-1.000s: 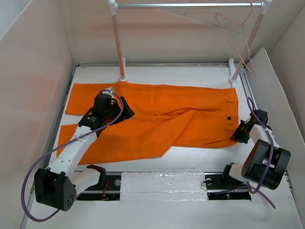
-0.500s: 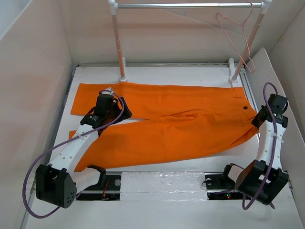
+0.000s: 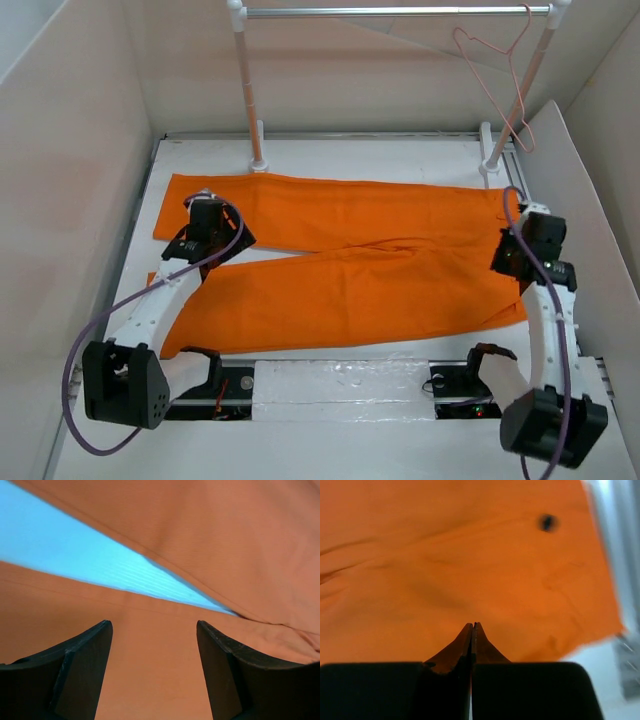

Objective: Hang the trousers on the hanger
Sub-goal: Fold the trousers at the center of the board.

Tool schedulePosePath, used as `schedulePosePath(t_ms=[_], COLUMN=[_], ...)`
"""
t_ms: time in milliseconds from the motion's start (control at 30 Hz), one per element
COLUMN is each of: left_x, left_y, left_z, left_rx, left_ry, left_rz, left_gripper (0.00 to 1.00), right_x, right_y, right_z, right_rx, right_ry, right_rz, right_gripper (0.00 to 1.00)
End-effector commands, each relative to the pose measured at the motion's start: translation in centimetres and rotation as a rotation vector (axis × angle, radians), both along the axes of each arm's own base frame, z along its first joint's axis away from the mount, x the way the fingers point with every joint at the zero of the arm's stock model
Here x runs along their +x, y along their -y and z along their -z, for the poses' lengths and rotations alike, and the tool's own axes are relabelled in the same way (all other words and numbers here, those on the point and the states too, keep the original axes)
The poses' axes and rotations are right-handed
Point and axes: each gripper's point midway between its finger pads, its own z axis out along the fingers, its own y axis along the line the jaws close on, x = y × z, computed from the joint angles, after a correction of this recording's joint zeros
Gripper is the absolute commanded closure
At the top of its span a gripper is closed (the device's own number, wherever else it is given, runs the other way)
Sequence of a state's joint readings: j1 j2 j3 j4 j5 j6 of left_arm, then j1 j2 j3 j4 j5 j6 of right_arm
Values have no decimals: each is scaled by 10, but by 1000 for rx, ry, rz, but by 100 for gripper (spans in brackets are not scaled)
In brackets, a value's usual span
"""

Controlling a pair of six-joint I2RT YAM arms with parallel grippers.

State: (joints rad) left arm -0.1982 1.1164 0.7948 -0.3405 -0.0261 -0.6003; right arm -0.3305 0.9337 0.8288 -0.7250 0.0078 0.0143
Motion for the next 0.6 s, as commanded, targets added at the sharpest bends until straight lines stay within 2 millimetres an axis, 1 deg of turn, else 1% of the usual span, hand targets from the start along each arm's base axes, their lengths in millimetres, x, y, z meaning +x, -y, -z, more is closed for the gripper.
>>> schedulePosePath(t_ms=[0, 33, 67, 100, 133, 167, 200, 233, 267, 300, 333, 367, 400, 433, 467, 500, 533, 567], left_x=[-3, -4, -8, -13, -16, -24, -27, -31, -37, -38, -40, -37, -38, -37, -30, -28, -25, -12], left_y=[-7, -9, -10, -13, -11, -6, -2, 1, 1, 3, 1, 1, -1, -2, -7, -11, -17, -25], left_z=[18, 22, 30, 41, 49, 59, 70, 79, 91, 102, 108, 110, 118, 120, 119, 124, 127, 124], left_rx=[-41, -36, -41, -43, -54, -91, -120, -137, -145, -161, -167, -168, -157, -155, -132, -109, -73, -27], left_ry=[-53, -68, -91, -140, -173, -218, -258, -286, -317, -355, -380, -388, -414, -421, -406, -421, -418, -388], left_rz=[-66, -80, -98, -119, -121, -114, -123, -132, -148, -177, -196, -212, -227, -248, -264, -278, -297, -311], left_gripper=[37, 40, 43, 45, 48, 54, 68, 75, 83, 95, 98, 100, 100, 100, 100, 100, 100, 100], right_x=[28, 23, 23, 23, 21, 20, 20, 21, 24, 20, 26, 34, 38, 43, 52, 58, 65, 74], right_y=[-76, -97, -125, -142, -156, -183, -196, -205, -214, -227, -233, -240, -241, -242, -239, -236, -231, -231], right_z=[-7, 9, 13, 18, 30, 31, 33, 39, 49, 58, 58, 68, 74, 78, 82, 99, 106, 110], right_rx=[136, 189, 214, 228, 236, 233, 224, 209, 197, 186, 172, 158, 144, 138, 129, 128, 164, 184], right_ry=[181, 153, 150, 144, 111, 114, 112, 102, 63, 32, 38, 22, 5, -2, -2, -51, -64, -53], right_rz=[-314, -379, -472, -531, -580, -682, -724, -751, -783, -824, -850, -874, -869, -870, -857, -832, -818, -813], right_gripper=[100, 100, 100, 100, 97, 95, 94, 94, 94, 94, 95, 95, 96, 97, 97, 99, 99, 99])
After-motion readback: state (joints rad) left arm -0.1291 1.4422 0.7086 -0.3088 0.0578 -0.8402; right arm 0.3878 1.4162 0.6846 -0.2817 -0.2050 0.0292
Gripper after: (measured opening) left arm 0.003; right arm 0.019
